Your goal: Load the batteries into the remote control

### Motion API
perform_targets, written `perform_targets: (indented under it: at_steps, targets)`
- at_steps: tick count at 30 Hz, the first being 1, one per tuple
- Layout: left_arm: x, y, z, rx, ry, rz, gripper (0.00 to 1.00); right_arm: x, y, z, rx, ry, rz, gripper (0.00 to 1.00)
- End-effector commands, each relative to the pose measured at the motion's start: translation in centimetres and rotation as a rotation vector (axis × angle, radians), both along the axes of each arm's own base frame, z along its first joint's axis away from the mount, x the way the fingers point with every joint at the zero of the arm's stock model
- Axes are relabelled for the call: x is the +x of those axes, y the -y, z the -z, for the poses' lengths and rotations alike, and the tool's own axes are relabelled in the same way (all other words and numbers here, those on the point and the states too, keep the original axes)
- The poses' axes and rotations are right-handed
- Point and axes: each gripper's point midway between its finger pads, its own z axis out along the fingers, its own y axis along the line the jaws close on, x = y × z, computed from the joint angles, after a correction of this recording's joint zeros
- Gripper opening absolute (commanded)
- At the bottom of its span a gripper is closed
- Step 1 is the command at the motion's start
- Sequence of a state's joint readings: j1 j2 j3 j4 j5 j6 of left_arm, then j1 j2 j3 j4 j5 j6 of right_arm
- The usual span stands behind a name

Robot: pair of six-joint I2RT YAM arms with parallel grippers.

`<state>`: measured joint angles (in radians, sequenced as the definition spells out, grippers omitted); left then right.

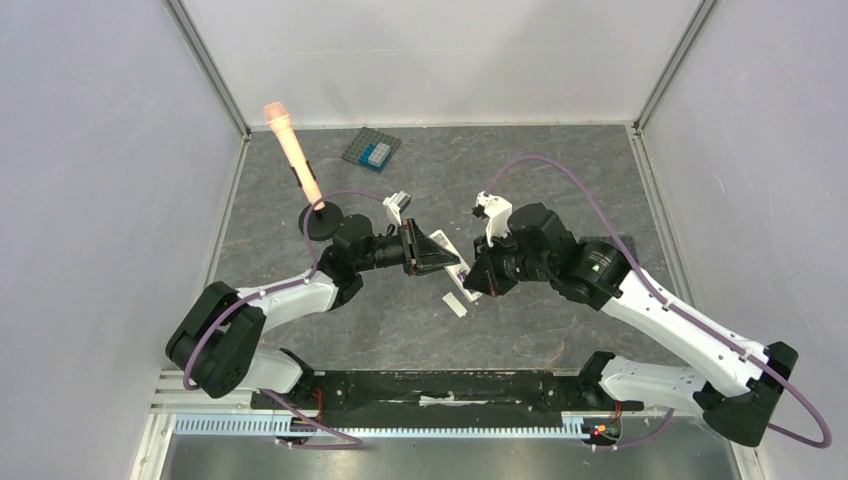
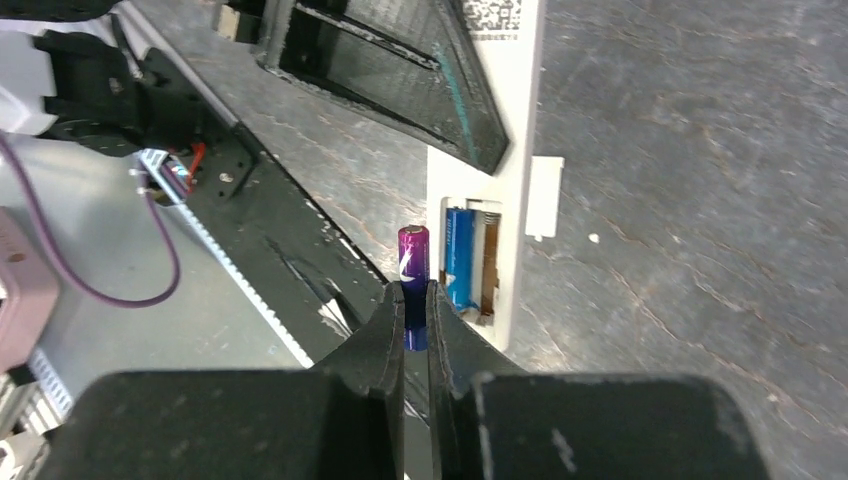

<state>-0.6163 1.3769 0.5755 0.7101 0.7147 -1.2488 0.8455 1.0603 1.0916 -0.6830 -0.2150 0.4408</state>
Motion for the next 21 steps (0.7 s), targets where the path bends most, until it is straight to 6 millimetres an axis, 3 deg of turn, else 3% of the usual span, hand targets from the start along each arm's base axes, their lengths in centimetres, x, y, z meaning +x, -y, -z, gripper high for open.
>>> perform_targets:
  at_steps: [1, 8, 12, 21]
  targets:
    - [0.7, -0.2, 0.6, 0.018, 0.006, -0.039, 0.02, 1.2, 1.0, -0.8, -0.094, 0.075, 0.074, 0.03]
    - [0.7, -0.3, 0.8, 0.028, 0.011, -0.041, 0.02, 0.6, 0.5, 0.5, -0.171, 0.082, 0.031, 0.06]
    - [0.6, -0.3, 0.6, 0.026, 0.016, -0.037, 0.02, 1.2, 1.1, 1.4, -0.239, 0.103, 0.061, 0.07]
    - [0.3, -0.4, 0.6, 0.022, 0.021, -0.027, 0.02, 1.9, 1.1, 1.2, -0.239, 0.133, 0.093, 0.08]
